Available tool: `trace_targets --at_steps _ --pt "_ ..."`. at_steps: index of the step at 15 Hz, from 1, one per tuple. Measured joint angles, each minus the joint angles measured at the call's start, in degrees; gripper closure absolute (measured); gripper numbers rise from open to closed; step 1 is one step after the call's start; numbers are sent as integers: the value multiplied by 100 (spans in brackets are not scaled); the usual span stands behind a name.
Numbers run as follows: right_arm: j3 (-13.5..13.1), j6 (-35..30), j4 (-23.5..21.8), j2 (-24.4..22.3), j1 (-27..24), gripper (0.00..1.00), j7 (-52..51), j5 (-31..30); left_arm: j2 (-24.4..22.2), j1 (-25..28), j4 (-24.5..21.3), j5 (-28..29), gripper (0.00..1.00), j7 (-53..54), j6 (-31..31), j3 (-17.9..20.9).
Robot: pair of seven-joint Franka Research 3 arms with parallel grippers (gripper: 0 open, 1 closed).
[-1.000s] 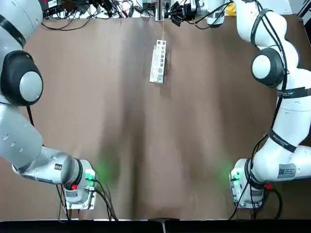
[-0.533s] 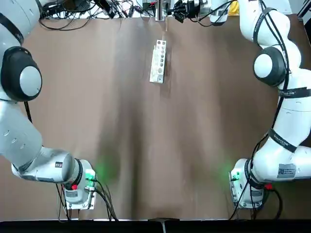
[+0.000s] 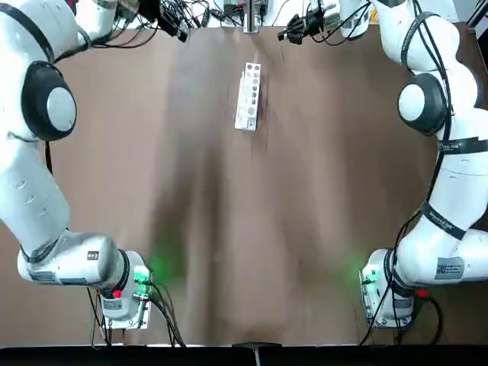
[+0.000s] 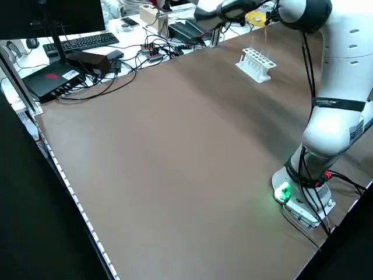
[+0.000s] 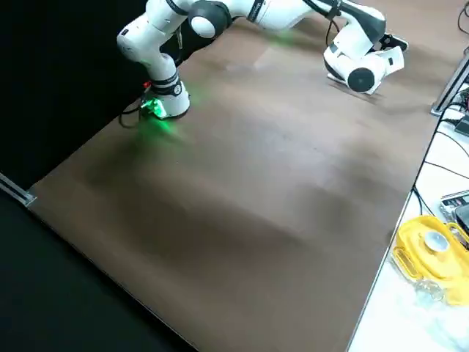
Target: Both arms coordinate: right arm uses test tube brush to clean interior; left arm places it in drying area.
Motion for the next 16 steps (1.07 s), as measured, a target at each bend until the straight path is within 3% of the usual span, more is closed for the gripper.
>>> trace_targets --at_steps 6,10,16 --pt "-66 -13 -2 -67 -109 97 2242 -1232 915 -188 20 -2191 0 2813 -73 -36" --pt "-104 -9 -19 -67 -106 97 3594 -1926 1639 -710 428 -2880 0 3730 125 -58" --pt "-195 3 -52 -67 -76 97 6431 -3301 2439 -1221 1091 -3726 0 4601 393 -62"
